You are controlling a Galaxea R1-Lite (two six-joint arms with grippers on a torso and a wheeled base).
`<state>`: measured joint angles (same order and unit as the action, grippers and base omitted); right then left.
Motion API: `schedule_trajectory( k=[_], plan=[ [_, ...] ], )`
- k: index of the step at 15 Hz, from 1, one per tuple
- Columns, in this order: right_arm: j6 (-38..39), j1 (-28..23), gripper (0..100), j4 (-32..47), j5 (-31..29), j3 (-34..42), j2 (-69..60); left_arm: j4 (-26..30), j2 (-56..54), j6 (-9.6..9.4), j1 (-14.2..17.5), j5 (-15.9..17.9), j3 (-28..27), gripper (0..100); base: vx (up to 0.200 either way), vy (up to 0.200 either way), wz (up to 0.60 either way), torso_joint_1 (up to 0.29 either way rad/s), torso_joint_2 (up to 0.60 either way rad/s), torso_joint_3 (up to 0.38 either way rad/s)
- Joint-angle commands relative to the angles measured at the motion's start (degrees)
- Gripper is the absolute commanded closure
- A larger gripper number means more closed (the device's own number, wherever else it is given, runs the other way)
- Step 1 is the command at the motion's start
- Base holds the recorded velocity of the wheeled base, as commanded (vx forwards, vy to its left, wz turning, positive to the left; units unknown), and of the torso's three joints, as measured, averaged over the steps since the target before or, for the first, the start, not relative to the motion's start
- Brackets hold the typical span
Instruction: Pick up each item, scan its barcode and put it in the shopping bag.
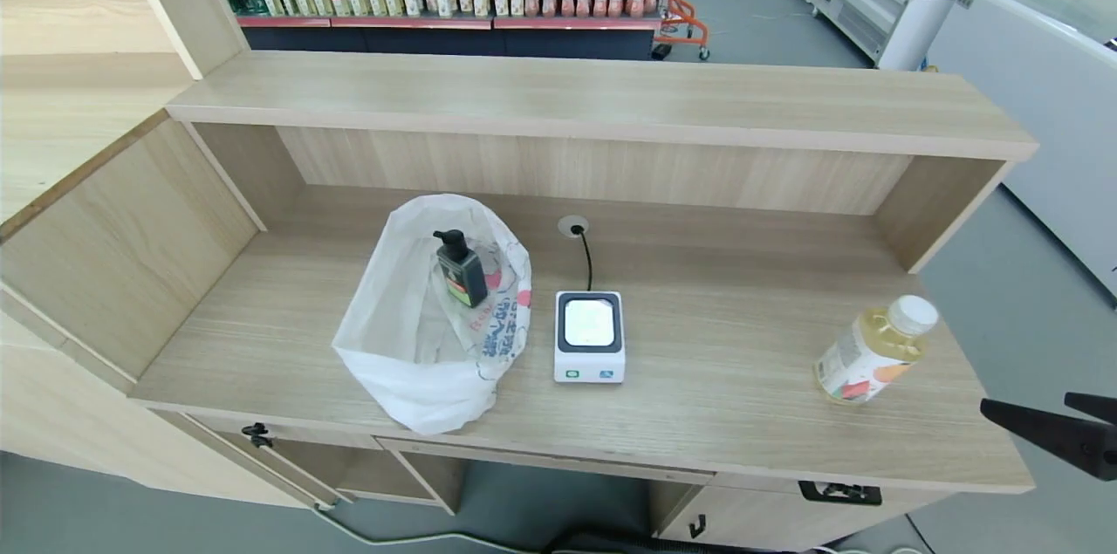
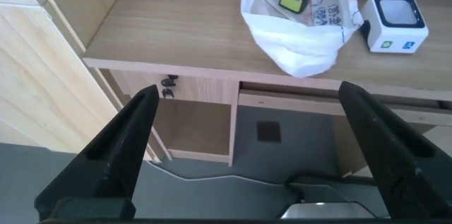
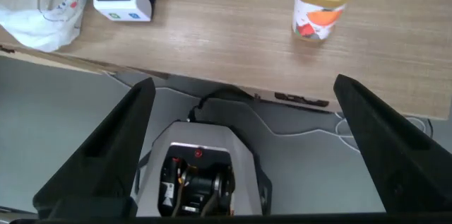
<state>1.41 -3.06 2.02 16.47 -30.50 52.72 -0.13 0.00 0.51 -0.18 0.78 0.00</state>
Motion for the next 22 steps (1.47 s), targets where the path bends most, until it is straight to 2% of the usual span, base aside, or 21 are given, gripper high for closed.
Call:
schedule_trajectory(
  k=[1,4,7,12,19,22],
  plan=[
    [-0.01,-0.02,0,0.00,-0.03,0.44,0.27,-0.04,0.09,0.02,0.01,0.01,0.00,0,-0.200,-0.200,0.00,0.002,0.00,0.007],
    [-0.01,-0.10,0,0.00,-0.03,0.44,0.45,-0.04,0.18,-0.07,0.01,0.10,0.00,0,-0.200,-0.200,0.00,0.004,0.00,0.005],
    [-0.01,-0.10,0,0.00,0.05,0.35,0.71,-0.04,0.35,-0.34,-0.08,0.10,0.00,0,0.000,-0.200,0.00,0.001,0.00,0.004],
    [0.08,-0.10,0,-0.09,0.05,0.35,0.89,-0.04,0.09,-0.25,0.01,0.10,0.00,0,0.000,0.000,0.00,0.000,0.00,0.000],
    [0.08,-0.19,0,0.00,-0.03,0.53,1.33,-0.04,0.09,-0.42,0.01,0.10,0.00,0,0.200,0.000,0.00,0.004,0.00,0.000],
    [-0.36,-0.54,0,0.09,-0.47,1.85,2.56,-0.04,0.09,-0.34,0.01,0.10,0.00,0,0.000,0.000,0.00,0.000,0.00,0.000]
  ],
)
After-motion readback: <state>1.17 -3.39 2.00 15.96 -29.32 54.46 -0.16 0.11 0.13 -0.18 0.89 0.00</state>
